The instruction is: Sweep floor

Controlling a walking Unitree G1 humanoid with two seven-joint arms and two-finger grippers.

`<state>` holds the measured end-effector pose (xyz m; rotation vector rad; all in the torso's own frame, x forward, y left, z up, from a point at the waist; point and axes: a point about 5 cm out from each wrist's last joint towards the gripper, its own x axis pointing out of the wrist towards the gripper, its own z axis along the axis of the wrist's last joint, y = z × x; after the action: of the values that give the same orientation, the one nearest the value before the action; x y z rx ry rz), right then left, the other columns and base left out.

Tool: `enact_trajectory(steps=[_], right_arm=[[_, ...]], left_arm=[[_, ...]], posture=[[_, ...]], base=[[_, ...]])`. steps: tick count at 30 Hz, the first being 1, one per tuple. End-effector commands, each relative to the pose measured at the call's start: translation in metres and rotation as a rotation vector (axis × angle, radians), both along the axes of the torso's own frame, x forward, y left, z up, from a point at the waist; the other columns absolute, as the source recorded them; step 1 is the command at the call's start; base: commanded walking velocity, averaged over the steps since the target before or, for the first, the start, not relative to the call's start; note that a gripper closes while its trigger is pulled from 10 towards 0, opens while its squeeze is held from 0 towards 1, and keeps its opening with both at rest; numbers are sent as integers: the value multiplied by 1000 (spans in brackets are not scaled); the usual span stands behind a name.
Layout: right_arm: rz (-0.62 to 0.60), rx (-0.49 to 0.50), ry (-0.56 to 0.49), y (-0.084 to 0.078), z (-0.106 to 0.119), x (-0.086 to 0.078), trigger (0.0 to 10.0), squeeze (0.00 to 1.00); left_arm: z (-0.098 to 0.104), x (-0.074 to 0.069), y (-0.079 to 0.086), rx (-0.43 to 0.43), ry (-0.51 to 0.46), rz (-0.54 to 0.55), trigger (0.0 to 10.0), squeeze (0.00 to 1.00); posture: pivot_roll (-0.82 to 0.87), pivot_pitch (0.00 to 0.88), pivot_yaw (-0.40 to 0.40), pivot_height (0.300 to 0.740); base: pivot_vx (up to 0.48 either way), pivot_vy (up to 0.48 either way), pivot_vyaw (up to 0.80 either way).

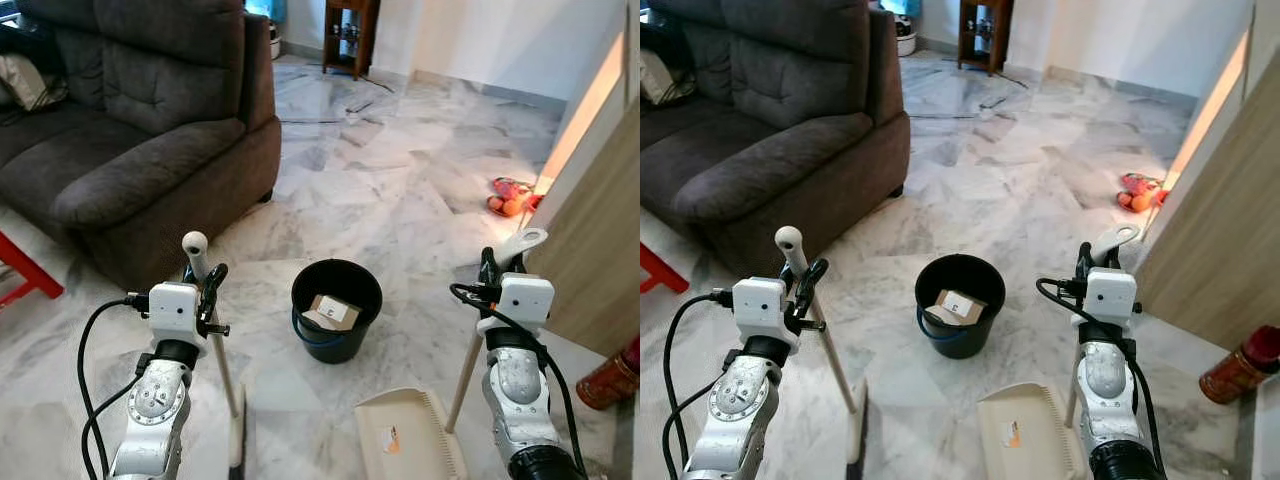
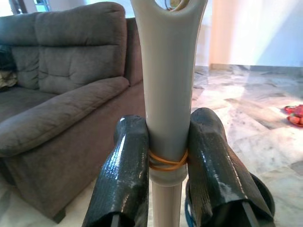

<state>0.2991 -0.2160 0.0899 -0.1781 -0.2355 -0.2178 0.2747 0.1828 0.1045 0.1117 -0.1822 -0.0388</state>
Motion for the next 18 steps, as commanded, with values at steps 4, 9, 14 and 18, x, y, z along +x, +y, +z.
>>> enact_trajectory(steps=[4, 9, 14, 18], right_arm=[[-12, 15, -12, -3, 4, 2, 10000, 0], [-9, 12, -9, -2, 4, 3, 10000, 0], [-10, 7, -4, -2, 4, 3, 10000, 0], [-16, 6, -2, -3, 3, 3, 10000, 0]], left_arm=[[10, 4, -2, 8, -45, -12, 10000, 0], [11, 5, -2, 7, -44, -11, 10000, 0], [10, 5, -2, 9, -39, -11, 10000, 0], [9, 6, -3, 24, -35, -14, 10000, 0]], posture=[[62, 0, -35, 740], [64, 0, -36, 740], [66, 0, -38, 740], [64, 0, -39, 740]], base=[[0, 0, -800], [0, 0, -800], [0, 0, -800], [0, -139, -800]])
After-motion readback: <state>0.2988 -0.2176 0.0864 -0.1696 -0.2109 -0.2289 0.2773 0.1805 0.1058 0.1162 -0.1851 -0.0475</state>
